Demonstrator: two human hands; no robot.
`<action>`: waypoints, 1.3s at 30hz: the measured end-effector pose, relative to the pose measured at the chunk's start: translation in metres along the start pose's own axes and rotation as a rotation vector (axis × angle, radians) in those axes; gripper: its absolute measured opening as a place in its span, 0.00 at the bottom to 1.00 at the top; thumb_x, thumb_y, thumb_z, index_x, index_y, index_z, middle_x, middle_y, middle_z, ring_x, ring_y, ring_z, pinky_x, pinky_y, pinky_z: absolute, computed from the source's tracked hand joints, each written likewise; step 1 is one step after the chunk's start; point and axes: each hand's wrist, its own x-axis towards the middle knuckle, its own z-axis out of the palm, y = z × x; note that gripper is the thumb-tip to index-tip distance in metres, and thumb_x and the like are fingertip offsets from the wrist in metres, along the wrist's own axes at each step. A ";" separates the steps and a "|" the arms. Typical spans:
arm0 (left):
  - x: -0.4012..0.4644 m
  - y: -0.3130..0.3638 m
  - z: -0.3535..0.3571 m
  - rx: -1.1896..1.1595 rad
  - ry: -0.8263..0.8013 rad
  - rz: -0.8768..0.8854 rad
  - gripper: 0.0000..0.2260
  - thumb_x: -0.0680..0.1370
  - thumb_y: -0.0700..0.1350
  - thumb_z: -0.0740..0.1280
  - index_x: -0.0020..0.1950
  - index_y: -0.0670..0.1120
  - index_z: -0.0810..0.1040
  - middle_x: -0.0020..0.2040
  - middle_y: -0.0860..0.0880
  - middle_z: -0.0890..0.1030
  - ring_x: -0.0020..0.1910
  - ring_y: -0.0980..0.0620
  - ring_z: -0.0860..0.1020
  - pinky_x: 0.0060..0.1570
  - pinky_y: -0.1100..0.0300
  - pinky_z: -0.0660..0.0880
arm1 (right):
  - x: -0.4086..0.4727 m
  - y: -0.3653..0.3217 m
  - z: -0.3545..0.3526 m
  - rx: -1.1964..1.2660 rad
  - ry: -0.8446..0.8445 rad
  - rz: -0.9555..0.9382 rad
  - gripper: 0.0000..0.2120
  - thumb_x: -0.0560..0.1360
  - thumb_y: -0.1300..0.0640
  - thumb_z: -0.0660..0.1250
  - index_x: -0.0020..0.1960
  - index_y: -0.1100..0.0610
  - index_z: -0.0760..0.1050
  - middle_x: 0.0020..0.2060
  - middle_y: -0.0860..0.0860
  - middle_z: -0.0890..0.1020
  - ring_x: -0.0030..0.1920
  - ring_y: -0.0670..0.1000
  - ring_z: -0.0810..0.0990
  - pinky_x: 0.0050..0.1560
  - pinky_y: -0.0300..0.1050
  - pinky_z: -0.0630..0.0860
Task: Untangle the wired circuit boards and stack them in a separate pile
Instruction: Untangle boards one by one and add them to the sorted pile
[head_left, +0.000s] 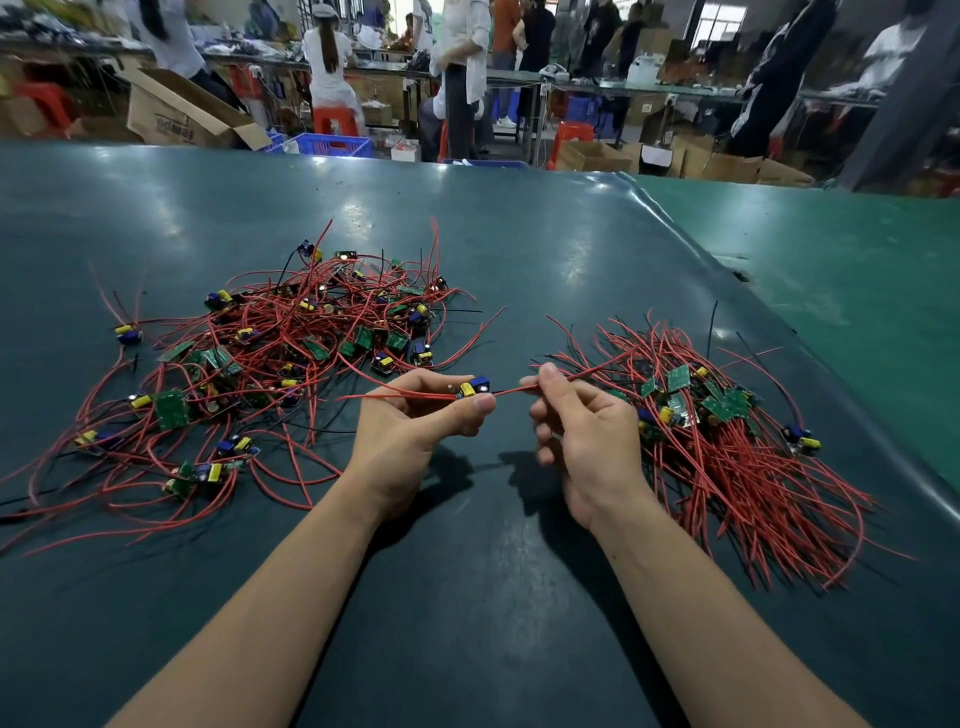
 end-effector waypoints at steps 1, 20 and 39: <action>0.000 0.000 -0.001 -0.014 0.011 -0.004 0.10 0.62 0.40 0.79 0.40 0.45 0.84 0.35 0.44 0.83 0.33 0.49 0.79 0.38 0.61 0.77 | 0.002 -0.001 0.000 0.029 0.040 -0.019 0.13 0.79 0.56 0.67 0.38 0.58 0.83 0.25 0.47 0.76 0.23 0.43 0.69 0.19 0.35 0.64; 0.007 0.016 -0.011 -0.192 0.314 0.158 0.06 0.69 0.38 0.75 0.41 0.45 0.80 0.37 0.50 0.83 0.35 0.55 0.79 0.41 0.62 0.78 | 0.011 -0.013 -0.013 0.383 0.349 -0.120 0.19 0.82 0.55 0.59 0.35 0.60 0.77 0.22 0.48 0.71 0.19 0.45 0.65 0.19 0.34 0.59; -0.001 0.023 -0.003 -0.103 0.060 0.103 0.09 0.69 0.37 0.74 0.48 0.44 0.83 0.35 0.50 0.80 0.29 0.55 0.71 0.33 0.62 0.68 | -0.002 0.002 0.000 -0.036 -0.080 -0.084 0.15 0.77 0.46 0.66 0.41 0.54 0.84 0.28 0.46 0.75 0.23 0.44 0.69 0.21 0.34 0.62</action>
